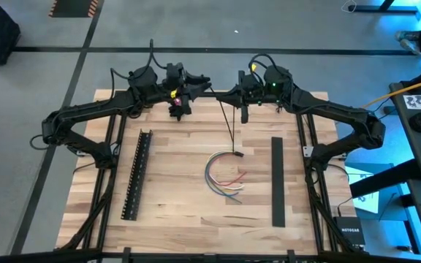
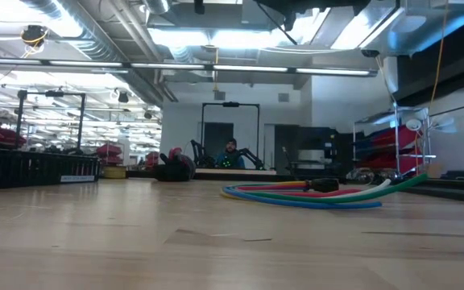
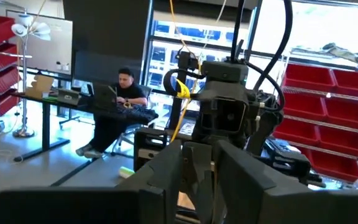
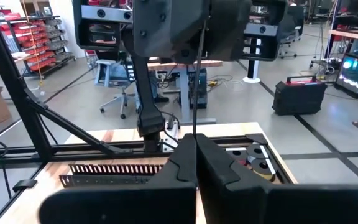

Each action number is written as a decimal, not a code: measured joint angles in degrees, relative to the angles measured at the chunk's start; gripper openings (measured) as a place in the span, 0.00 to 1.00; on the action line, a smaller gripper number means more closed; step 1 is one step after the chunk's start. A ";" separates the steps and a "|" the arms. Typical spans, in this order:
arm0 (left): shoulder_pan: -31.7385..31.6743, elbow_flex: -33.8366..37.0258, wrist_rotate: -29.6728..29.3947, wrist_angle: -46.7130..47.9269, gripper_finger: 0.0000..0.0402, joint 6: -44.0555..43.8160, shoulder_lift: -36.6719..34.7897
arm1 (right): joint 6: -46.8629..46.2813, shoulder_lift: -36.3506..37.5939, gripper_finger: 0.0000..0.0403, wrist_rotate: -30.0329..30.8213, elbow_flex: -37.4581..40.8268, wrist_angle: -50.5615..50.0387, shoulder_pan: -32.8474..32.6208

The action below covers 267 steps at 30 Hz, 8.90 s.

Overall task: Ziptie cables
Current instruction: Wrap the cable wires with the black zip tie

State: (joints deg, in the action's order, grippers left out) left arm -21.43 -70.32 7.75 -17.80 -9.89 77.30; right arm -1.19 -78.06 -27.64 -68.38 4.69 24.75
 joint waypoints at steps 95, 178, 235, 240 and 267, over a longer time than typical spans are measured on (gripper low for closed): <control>-3.91 0.00 5.18 -5.09 0.00 -28.65 -1.53 | 82.51 -1.18 0.28 36.55 -17.25 -33.74 -20.09; 0.26 0.00 0.92 7.12 0.00 23.03 -1.27 | -15.45 -7.71 0.00 12.32 -20.28 -26.76 -13.18; 3.58 0.61 -0.55 16.83 0.00 53.08 -0.98 | -40.20 -13.64 0.00 3.67 -20.13 -23.87 -13.09; 3.81 0.61 -1.56 17.75 0.00 55.19 -0.98 | -43.52 -13.64 0.00 2.10 -20.13 -23.78 -13.09; 10.05 0.59 -9.43 20.32 0.00 65.26 -1.03 | -50.54 -11.96 0.00 -2.08 -20.13 -22.34 -8.85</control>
State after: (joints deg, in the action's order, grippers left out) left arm -11.38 -69.73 -1.68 2.51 55.37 76.27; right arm -51.73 -90.02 -29.72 -88.51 -17.66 15.90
